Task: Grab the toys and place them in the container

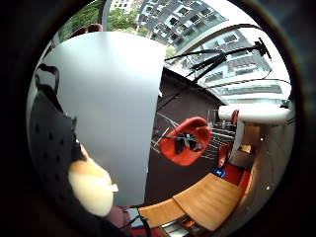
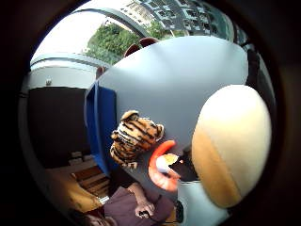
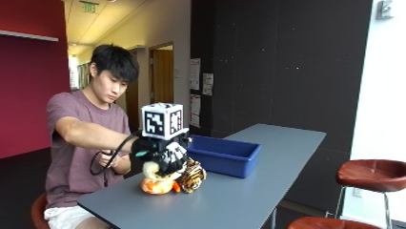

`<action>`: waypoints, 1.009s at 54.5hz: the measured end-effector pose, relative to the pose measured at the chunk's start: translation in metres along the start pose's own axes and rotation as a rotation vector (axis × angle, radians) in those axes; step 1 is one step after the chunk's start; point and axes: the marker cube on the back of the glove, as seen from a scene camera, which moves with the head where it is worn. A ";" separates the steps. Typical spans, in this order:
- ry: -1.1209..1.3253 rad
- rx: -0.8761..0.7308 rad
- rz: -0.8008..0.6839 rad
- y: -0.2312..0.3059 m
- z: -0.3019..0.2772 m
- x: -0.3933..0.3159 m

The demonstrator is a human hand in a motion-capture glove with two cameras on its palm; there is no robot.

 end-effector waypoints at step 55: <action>0.031 0.130 -0.726 0.037 -0.087 -0.464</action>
